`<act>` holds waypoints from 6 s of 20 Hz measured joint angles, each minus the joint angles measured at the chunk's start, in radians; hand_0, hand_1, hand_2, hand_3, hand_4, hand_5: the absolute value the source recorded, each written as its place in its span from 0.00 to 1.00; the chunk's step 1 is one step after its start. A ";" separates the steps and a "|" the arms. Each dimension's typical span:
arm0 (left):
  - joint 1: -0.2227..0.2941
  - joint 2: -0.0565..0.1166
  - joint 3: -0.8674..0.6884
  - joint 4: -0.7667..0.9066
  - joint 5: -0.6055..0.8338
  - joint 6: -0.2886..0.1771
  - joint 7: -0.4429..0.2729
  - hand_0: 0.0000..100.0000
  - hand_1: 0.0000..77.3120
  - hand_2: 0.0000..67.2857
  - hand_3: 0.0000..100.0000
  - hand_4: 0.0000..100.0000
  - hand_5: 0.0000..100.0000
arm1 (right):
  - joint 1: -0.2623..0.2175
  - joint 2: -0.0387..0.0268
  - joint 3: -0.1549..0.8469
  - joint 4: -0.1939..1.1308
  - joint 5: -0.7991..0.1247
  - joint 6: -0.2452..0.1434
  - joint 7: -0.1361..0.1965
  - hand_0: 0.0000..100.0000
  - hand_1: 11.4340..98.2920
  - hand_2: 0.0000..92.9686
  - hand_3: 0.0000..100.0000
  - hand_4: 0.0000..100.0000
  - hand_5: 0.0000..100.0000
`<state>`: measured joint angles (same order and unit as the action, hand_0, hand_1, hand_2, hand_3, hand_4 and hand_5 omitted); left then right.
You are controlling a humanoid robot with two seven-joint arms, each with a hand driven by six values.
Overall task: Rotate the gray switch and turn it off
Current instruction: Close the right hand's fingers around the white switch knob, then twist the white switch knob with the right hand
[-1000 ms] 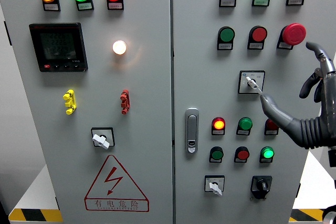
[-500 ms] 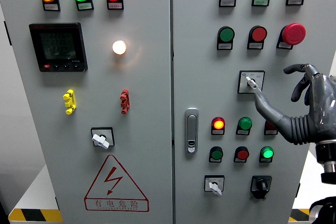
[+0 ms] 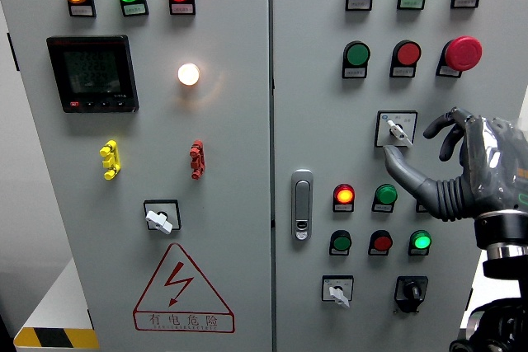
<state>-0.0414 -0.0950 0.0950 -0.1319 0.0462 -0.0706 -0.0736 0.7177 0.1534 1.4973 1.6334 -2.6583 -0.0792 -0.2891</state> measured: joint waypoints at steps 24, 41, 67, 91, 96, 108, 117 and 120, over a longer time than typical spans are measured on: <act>0.000 0.000 0.000 0.000 0.001 0.000 0.000 0.89 0.00 0.20 0.19 0.08 0.11 | 0.056 0.0030 0.008 -0.106 0.006 -0.025 0.008 0.00 0.26 0.69 0.90 0.97 1.00; 0.000 0.000 0.000 0.000 0.001 0.000 0.000 0.89 0.00 0.20 0.19 0.08 0.11 | 0.061 0.0021 0.011 -0.130 0.006 -0.023 0.006 0.00 0.26 0.71 0.92 0.97 1.00; 0.000 -0.001 0.000 0.000 0.001 0.000 0.000 0.89 0.00 0.20 0.19 0.08 0.11 | 0.095 0.0028 -0.001 -0.156 0.003 -0.017 -0.009 0.10 0.25 0.76 0.97 0.97 1.00; 0.000 -0.001 0.000 0.000 0.001 0.000 0.000 0.89 0.00 0.20 0.19 0.08 0.11 | 0.107 0.0025 -0.014 -0.172 -0.001 -0.014 -0.039 0.61 0.29 0.79 0.98 0.97 1.00; 0.000 -0.001 0.000 0.000 0.001 0.000 0.000 0.89 0.00 0.20 0.19 0.08 0.11 | 0.109 0.0030 -0.014 -0.172 -0.001 -0.015 -0.039 0.63 0.29 0.80 0.99 0.97 1.00; 0.000 -0.001 0.000 0.000 0.001 0.000 0.000 0.89 0.00 0.20 0.19 0.08 0.11 | 0.109 0.0030 -0.016 -0.172 -0.002 -0.016 -0.041 0.68 0.29 0.78 1.00 0.97 1.00; 0.000 -0.001 0.000 0.000 0.001 0.000 0.000 0.89 0.00 0.20 0.19 0.08 0.11 | 0.110 0.0031 -0.016 -0.171 -0.001 -0.016 -0.041 0.71 0.29 0.75 1.00 0.97 1.00; 0.000 -0.001 0.000 0.000 0.001 0.000 0.000 0.89 0.00 0.20 0.19 0.08 0.11 | 0.110 0.0031 -0.016 -0.170 -0.001 -0.016 -0.041 0.72 0.30 0.77 1.00 0.97 1.00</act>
<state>-0.0414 -0.0956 0.0951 -0.1319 0.0470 -0.0706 -0.0736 0.8280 0.1565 1.4817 1.4632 -2.6588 -0.0951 -0.3298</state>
